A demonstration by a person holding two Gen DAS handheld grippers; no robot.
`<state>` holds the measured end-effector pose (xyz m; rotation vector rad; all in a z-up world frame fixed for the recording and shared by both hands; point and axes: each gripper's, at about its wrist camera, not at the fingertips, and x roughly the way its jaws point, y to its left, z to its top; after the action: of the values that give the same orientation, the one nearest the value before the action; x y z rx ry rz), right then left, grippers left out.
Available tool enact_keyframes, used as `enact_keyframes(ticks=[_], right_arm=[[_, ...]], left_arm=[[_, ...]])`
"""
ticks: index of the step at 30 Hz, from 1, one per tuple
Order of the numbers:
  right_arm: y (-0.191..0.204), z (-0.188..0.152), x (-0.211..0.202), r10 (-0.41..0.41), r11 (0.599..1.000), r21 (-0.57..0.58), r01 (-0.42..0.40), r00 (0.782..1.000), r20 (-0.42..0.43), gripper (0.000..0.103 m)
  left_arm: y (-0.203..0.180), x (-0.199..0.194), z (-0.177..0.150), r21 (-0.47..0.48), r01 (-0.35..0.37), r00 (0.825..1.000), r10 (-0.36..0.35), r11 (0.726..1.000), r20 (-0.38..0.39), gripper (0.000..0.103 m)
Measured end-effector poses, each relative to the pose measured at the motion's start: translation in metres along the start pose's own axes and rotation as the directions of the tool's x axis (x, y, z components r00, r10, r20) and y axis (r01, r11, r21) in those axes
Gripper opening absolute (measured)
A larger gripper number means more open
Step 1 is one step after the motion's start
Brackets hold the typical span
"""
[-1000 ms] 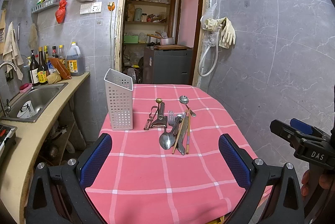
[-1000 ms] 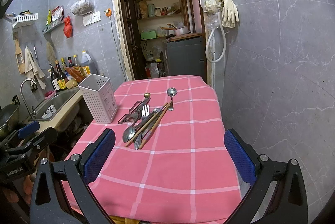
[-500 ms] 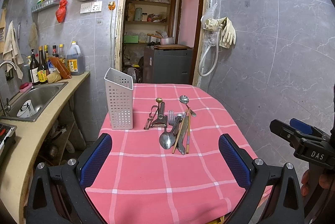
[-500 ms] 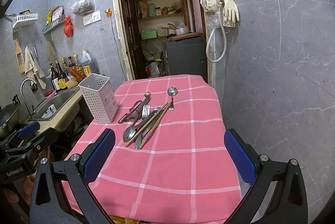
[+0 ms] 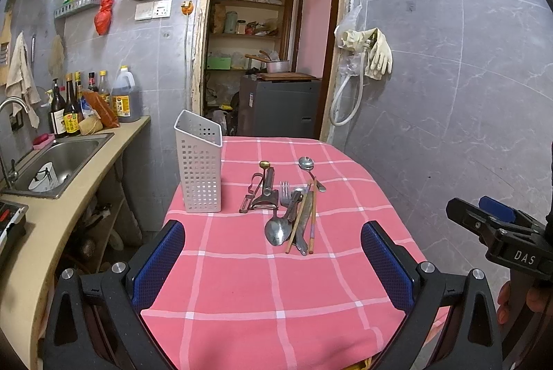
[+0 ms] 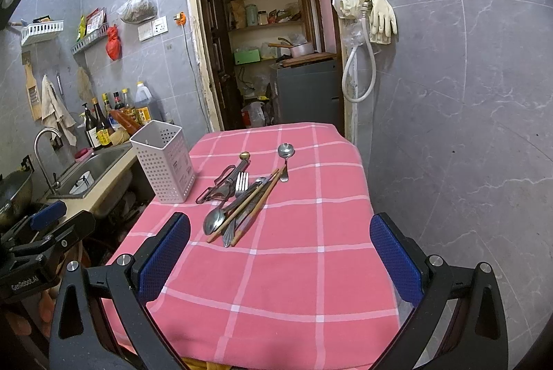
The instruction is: Organize utensils
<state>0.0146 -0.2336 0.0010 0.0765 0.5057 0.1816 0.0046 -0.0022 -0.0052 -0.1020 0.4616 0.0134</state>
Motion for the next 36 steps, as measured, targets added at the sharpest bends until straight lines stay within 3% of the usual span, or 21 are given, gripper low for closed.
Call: enact_keyframes(ticks=[17, 20, 36], right_arm=[[-0.002, 0.003, 0.007, -0.017, 1.000, 0.009, 0.017, 1.000, 0.015, 0.102], [0.007, 0.013, 0.020, -0.028, 0.999, 0.023, 0.027, 0.999, 0.030, 0.102], [0.027, 0.060, 0.038, -0.127, 0.990, 0.069, 0.119, 0.985, 0.119, 0.102]], left_arm=[[-0.011, -0.001, -0.007, 0.014, 0.008, 1.000, -0.007, 1.000, -0.001, 0.102], [0.009, 0.015, -0.002, 0.026, 0.011, 1.000, -0.011, 1.000, 0.007, 0.102], [0.026, 0.068, 0.065, 0.143, 0.133, 0.987, -0.144, 0.981, 0.070, 0.102]])
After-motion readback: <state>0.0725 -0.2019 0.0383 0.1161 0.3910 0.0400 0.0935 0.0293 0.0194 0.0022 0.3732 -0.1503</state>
